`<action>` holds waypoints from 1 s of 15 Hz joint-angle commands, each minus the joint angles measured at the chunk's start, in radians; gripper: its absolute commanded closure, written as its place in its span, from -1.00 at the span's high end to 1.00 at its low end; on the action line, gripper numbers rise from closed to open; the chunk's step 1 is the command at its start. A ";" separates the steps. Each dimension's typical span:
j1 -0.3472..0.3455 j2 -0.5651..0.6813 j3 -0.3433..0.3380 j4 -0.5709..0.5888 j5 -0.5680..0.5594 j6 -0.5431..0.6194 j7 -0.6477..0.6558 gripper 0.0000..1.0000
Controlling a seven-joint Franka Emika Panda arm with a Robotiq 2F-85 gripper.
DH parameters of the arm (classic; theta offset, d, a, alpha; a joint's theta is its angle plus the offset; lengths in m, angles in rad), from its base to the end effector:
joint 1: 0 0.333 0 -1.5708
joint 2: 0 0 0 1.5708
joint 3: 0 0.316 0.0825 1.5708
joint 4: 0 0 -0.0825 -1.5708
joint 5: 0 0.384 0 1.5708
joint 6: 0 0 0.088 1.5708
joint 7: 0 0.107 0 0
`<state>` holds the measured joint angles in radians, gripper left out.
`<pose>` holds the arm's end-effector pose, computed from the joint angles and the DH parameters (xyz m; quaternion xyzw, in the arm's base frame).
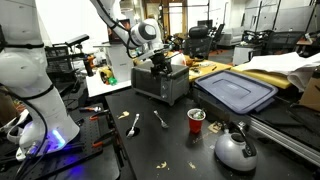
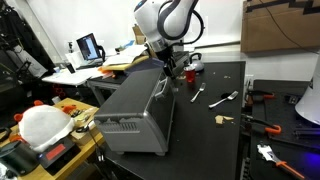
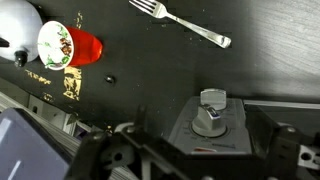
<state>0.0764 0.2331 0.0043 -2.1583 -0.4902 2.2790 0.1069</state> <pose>0.5520 0.0333 0.2824 0.9708 0.1552 -0.0378 0.1790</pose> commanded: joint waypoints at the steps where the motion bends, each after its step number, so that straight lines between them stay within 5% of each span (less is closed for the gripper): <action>1: 0.017 0.024 -0.014 0.010 -0.057 0.023 0.058 1.00; 15: 0.021 0.042 -0.040 0.000 -0.230 0.037 0.216 1.00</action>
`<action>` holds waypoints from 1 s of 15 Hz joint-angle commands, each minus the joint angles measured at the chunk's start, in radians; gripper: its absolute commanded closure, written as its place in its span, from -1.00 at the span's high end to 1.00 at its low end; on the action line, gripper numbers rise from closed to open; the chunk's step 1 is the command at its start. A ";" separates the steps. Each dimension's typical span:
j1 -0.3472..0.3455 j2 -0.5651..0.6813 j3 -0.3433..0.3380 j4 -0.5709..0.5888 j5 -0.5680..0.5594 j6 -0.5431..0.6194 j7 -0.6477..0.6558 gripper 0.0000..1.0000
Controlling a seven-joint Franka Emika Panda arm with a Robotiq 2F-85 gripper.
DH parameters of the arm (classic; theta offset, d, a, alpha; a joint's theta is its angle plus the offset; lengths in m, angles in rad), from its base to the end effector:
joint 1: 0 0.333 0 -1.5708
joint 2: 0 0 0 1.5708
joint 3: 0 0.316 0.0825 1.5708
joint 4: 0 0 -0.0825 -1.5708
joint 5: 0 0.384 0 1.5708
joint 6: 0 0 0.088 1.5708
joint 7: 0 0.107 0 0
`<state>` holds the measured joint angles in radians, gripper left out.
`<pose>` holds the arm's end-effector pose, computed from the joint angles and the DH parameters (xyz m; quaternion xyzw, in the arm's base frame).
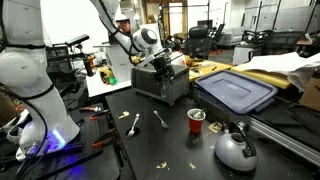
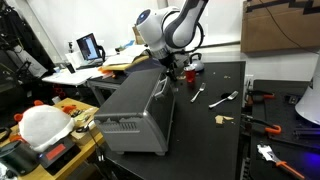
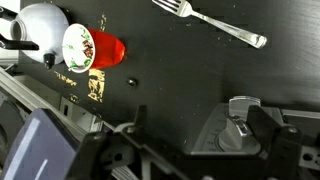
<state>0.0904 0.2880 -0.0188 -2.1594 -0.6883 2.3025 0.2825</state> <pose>0.5527 0.0264 0.2547 0.9586 0.1431 -0.0259 0.2450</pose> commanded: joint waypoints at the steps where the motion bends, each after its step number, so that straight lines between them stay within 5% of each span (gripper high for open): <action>1: 0.002 -0.013 -0.015 0.003 -0.017 0.015 0.036 1.00; 15: -0.049 -0.011 -0.050 0.018 0.241 0.039 0.011 1.00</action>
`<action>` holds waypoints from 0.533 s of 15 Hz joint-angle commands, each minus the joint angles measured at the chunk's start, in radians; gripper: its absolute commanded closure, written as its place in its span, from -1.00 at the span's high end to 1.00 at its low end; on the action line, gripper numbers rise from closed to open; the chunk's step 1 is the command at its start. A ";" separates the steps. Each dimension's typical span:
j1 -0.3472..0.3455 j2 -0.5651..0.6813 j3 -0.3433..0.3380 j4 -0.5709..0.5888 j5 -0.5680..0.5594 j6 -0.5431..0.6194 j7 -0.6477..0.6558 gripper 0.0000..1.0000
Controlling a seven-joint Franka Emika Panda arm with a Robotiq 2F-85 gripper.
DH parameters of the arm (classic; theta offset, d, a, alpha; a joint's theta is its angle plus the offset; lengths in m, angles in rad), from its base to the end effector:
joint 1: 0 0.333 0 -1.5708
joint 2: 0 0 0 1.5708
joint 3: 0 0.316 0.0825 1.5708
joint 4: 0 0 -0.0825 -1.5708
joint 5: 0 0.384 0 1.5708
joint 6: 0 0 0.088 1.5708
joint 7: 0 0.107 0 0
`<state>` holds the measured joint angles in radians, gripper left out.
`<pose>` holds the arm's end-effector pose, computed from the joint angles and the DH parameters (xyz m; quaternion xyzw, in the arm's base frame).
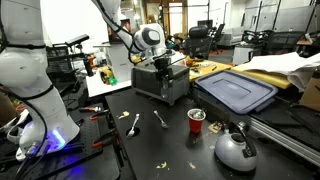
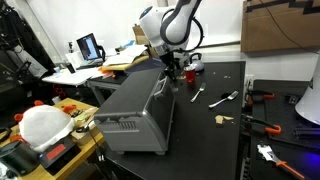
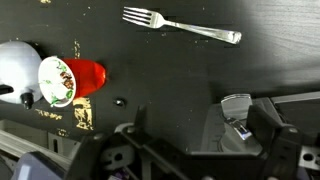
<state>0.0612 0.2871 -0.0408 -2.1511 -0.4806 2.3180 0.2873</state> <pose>0.5561 0.0028 0.2580 0.9827 0.0420 -0.0323 0.1773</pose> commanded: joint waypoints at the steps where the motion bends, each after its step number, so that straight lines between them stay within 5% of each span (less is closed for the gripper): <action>1: -0.023 -0.010 -0.032 0.010 0.053 0.029 0.005 1.00; 8: -0.040 -0.031 -0.056 -0.011 0.162 0.074 0.000 1.00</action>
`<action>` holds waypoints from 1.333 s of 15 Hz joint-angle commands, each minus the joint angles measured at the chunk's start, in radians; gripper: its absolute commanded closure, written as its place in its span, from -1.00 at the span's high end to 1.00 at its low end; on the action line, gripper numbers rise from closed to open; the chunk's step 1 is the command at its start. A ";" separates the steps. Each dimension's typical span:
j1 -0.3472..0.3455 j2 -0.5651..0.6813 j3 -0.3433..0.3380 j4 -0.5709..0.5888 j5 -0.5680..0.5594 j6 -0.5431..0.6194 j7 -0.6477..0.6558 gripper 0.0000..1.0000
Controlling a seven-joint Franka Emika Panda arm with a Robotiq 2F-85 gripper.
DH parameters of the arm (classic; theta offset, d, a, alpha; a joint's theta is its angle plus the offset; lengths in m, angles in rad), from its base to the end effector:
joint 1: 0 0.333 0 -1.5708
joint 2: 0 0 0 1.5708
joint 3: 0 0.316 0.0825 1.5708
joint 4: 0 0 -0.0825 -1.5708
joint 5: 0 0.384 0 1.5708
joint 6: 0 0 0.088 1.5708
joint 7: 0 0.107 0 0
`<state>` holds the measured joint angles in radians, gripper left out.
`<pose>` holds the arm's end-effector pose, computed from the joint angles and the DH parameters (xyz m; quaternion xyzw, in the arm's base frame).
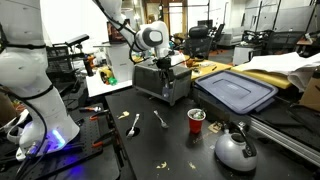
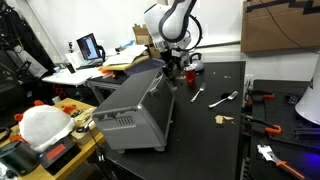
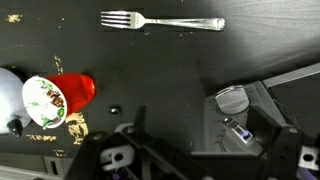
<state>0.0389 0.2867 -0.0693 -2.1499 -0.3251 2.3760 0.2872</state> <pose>0.5617 -0.0203 0.2624 0.9918 -0.0362 -0.0152 0.1212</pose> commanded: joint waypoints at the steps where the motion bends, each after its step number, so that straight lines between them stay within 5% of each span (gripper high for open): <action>1: -0.017 -0.030 -0.028 -0.012 0.008 0.017 -0.001 1.00; 12: -0.026 -0.079 -0.036 0.006 0.041 -0.004 0.006 1.00; 20: -0.011 -0.094 0.006 0.120 0.225 -0.082 0.095 1.00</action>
<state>0.0145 0.1915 -0.0827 -2.0863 -0.1455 2.3462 0.3208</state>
